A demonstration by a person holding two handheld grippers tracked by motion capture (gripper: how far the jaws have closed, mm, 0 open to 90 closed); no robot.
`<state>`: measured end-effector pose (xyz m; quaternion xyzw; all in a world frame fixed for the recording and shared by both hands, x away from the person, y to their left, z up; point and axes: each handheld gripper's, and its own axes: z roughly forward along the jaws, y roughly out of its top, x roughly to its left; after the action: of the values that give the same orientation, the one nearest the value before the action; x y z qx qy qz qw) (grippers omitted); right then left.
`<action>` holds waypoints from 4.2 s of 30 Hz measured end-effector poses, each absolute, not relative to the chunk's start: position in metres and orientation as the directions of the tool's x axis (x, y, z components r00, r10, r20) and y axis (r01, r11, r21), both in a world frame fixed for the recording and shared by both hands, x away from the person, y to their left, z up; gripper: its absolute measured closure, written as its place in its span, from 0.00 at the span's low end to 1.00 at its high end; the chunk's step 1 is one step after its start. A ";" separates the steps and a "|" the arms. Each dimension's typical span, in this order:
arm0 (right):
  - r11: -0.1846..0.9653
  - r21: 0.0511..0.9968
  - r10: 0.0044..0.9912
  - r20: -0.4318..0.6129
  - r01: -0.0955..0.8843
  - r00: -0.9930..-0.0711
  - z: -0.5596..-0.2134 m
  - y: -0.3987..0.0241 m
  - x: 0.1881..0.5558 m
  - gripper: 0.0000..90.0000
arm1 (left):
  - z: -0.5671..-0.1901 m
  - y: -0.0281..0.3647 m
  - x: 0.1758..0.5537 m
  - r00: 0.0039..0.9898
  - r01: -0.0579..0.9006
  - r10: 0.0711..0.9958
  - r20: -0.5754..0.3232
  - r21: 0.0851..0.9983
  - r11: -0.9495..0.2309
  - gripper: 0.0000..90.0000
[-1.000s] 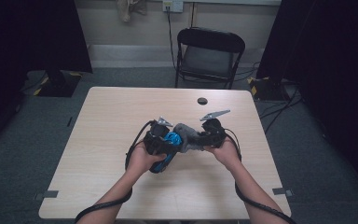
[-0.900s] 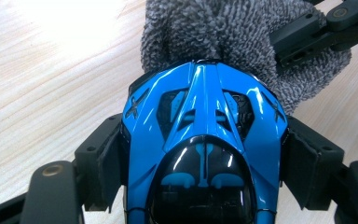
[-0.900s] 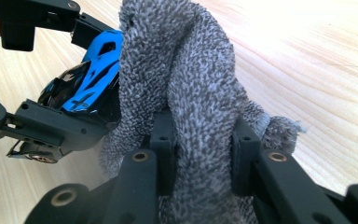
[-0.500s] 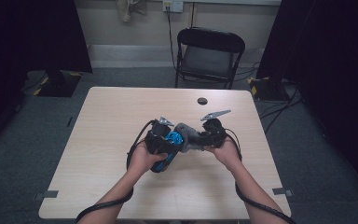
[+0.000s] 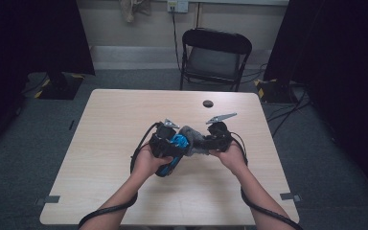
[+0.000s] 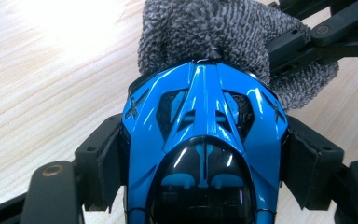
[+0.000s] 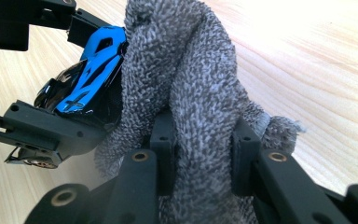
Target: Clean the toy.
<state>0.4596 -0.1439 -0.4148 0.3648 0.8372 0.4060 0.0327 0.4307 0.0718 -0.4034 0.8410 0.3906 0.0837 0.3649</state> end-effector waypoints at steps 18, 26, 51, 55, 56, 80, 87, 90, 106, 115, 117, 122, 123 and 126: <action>0.398 0.706 0.629 0.254 0.585 -0.735 -0.417 -0.143 0.459 0.77 | -0.394 0.070 0.431 0.688 0.580 0.712 -0.141 0.698 -0.421 0.27; 0.395 0.704 0.619 0.271 0.590 -0.737 -0.422 -0.139 0.457 0.77 | -0.393 0.068 0.433 0.682 0.583 0.716 -0.147 0.701 -0.411 0.27; 0.410 0.698 0.579 0.298 0.587 -0.759 -0.432 -0.123 0.449 0.77 | -0.387 0.075 0.441 0.665 0.592 0.732 -0.148 0.703 -0.395 0.27; 0.409 0.697 0.575 0.304 0.589 -0.760 -0.435 -0.121 0.449 0.77 | -0.386 0.075 0.441 0.664 0.593 0.733 -0.146 0.701 -0.397 0.27; 0.409 0.696 0.574 0.306 0.590 -0.759 -0.436 -0.121 0.449 0.77 | -0.386 0.075 0.442 0.661 0.594 0.735 -0.148 0.702 -0.393 0.27; 0.430 0.676 0.548 0.331 0.598 -0.768 -0.450 -0.107 0.443 0.77 | -0.383 0.077 0.449 0.649 0.601 0.745 -0.152 0.703 -0.380 0.28; 0.445 0.670 0.540 0.329 0.594 -0.775 -0.452 -0.106 0.442 0.77 | -0.383 0.079 0.451 0.644 0.605 0.749 -0.155 0.703 -0.375 0.28; 0.447 0.667 0.540 0.329 0.595 -0.775 -0.453 -0.106 0.441 0.77 | -0.383 0.079 0.452 0.637 0.608 0.754 -0.162 0.707 -0.362 0.28; 0.511 0.635 0.548 0.278 0.579 -0.789 -0.455 -0.110 0.441 0.77 | -0.377 0.097 0.454 0.610 0.615 0.775 -0.162 0.714 -0.335 0.28; 0.480 0.652 0.600 0.244 0.587 -0.762 -0.441 -0.133 0.449 0.77 | -0.380 0.108 0.454 0.594 0.626 0.790 -0.152 0.704 -0.335 0.28; 0.477 0.654 0.602 0.244 0.587 -0.760 -0.440 -0.134 0.450 0.77 | -0.381 0.110 0.454 0.592 0.628 0.792 -0.147 0.701 -0.339 0.28; 0.462 0.658 0.630 0.230 0.595 -0.742 -0.433 -0.148 0.454 0.77 | -0.383 0.118 0.454 0.585 0.633 0.799 -0.136 0.692 -0.346 0.28; 0.462 0.658 0.630 0.230 0.595 -0.742 -0.433 -0.148 0.454 0.77 | -0.383 0.118 0.454 0.585 0.633 0.799 -0.136 0.692 -0.346 0.28; 0.447 0.661 0.647 0.226 0.602 -0.728 -0.432 -0.156 0.456 0.77 | -0.385 0.123 0.454 0.573 0.639 0.809 -0.133 0.690 -0.340 0.28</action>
<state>0.4564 -0.1558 -0.4321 0.3674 0.8502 0.3760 0.0296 0.4545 0.1233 -0.3854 0.8100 0.4469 0.1172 0.3612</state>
